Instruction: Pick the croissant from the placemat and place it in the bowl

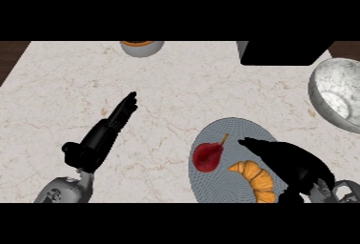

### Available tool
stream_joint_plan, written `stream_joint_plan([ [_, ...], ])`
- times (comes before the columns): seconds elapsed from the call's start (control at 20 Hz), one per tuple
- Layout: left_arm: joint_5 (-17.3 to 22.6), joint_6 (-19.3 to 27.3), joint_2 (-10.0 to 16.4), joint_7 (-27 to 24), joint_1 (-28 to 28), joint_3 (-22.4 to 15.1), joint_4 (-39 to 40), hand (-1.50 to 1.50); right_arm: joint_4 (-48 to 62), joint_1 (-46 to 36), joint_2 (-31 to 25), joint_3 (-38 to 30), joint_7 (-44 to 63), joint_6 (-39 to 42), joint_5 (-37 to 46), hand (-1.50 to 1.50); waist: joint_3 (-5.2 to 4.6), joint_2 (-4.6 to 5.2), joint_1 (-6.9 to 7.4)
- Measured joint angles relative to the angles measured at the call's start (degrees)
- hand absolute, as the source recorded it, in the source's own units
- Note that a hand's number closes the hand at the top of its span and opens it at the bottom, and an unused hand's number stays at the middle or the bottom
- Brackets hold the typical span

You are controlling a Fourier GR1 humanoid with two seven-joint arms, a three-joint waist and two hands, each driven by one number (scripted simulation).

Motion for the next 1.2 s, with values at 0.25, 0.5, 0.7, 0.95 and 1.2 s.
stream_joint_plan([
  [0.25,-0.73,-0.59,-0.70,0.25,0.78,0.92,-0.20,0.00,-1.54,0.89,2.58,1.71,1.46,-0.10,2.67,-1.50,0.04,-0.02,-0.27],
  [0.5,-2.30,-0.95,-2.05,0.15,1.15,1.06,-0.16,0.00,-2.85,3.36,4.42,2.93,0.70,-0.31,9.79,-1.50,0.07,-0.03,-0.46],
  [0.7,-2.79,-1.55,-2.76,0.67,1.22,1.97,-0.71,0.00,-4.04,7.21,4.68,3.30,-2.12,-0.78,16.83,-1.50,0.09,-0.04,-0.59],
  [0.95,-2.87,-2.95,-2.92,0.93,0.45,3.93,0.39,0.00,-3.24,8.37,5.81,2.71,-4.08,-1.20,24.24,-1.50,0.08,-0.02,-0.56],
  [1.2,-3.75,-3.98,-3.87,1.04,1.54,4.36,-0.43,0.00,1.50,9.91,7.29,0.94,-7.91,-2.11,30.55,-1.50,0.09,0.00,-0.46],
])
